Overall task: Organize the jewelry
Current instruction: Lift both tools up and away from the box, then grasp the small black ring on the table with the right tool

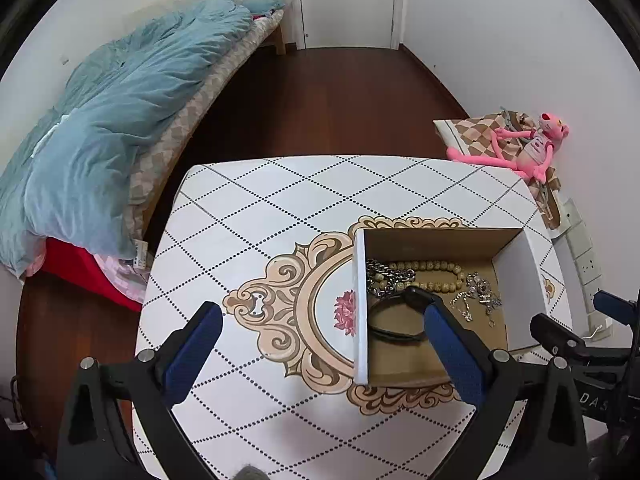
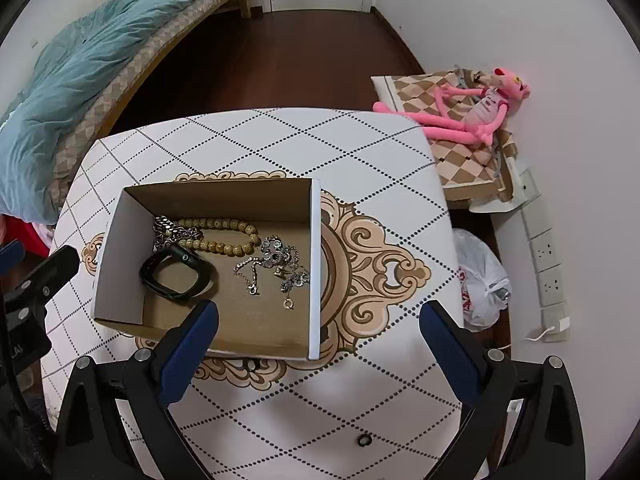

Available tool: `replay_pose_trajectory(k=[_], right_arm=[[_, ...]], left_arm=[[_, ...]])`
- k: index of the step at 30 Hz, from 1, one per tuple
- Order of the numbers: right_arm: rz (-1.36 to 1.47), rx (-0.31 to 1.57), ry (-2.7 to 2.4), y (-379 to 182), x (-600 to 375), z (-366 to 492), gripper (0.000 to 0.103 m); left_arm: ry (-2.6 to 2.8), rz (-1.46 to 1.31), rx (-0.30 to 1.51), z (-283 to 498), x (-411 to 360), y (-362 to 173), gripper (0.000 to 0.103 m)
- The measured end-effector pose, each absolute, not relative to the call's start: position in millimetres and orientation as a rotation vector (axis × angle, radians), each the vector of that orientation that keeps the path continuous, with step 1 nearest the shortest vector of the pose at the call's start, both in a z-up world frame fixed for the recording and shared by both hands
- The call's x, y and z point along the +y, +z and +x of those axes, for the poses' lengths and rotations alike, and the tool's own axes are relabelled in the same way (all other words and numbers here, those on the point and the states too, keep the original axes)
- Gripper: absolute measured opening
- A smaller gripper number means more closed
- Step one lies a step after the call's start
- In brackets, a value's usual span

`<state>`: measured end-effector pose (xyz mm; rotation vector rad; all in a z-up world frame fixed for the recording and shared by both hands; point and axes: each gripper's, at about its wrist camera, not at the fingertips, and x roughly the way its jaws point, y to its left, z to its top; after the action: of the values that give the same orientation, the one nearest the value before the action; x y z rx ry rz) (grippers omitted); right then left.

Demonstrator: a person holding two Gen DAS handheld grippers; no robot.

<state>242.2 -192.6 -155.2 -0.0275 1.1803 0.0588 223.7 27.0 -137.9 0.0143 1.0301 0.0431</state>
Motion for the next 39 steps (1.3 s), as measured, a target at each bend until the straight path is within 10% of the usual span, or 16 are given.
replay_pose_trajectory(k=[28, 39], right_arm=[[0.000, 0.848, 0.022, -23, -211, 118, 0.102], [0.103, 1.003, -0.025, -99, -245, 113, 0.101]], left_arm=[[0.068, -0.012, 0.868, 118, 12, -39, 0.103], [0.197, 0.015, 0.945, 106, 29, -101, 0.103]])
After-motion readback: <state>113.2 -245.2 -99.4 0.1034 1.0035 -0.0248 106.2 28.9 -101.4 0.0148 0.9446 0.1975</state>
